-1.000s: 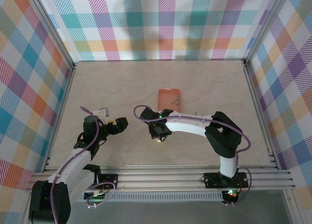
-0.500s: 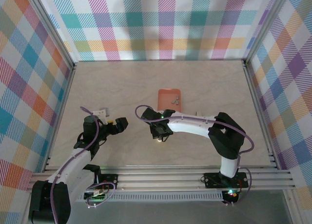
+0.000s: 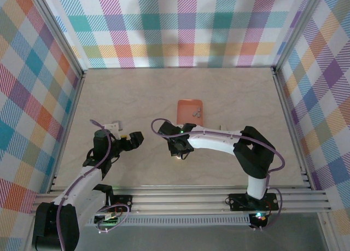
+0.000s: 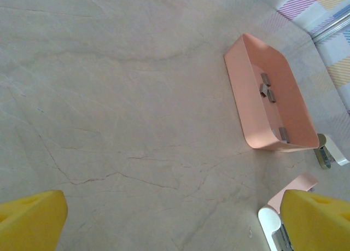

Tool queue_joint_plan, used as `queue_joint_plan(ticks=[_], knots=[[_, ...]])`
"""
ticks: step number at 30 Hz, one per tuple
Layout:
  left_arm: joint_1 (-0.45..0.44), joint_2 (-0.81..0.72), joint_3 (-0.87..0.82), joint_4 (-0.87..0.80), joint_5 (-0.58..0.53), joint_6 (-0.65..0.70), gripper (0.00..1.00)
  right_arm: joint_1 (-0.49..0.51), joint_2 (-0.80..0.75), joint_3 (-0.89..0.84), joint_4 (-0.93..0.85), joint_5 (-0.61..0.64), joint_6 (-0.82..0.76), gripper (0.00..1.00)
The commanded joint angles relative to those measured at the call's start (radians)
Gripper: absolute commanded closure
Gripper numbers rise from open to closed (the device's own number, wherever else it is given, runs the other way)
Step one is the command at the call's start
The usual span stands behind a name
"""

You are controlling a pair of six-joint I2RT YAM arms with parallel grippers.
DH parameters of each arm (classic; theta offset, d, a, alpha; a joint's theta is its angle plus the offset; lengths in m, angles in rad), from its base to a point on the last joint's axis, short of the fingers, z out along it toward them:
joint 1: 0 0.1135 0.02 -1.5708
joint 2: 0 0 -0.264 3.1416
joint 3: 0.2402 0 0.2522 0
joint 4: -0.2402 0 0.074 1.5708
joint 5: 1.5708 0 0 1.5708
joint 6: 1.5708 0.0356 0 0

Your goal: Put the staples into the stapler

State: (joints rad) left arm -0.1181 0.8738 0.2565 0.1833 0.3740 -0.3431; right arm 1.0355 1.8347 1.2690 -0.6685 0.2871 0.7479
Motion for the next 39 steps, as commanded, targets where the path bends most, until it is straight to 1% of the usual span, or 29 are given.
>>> queue_joint_plan(ticks=[1, 34, 39], knots=[[-0.010, -0.013, 0.001, -0.011, 0.002, 0.022, 0.00, 0.008, 0.011, 0.000, 0.008, -0.009, 0.002, 0.88], [-0.009, -0.011, 0.001, -0.010, 0.000, 0.022, 0.00, 0.008, 0.047, 0.000, 0.004, -0.020, 0.012, 0.88], [-0.011, -0.011, 0.003, -0.010, 0.000, 0.022, 0.00, 0.008, 0.052, 0.002, -0.011, -0.017, 0.021, 0.84]])
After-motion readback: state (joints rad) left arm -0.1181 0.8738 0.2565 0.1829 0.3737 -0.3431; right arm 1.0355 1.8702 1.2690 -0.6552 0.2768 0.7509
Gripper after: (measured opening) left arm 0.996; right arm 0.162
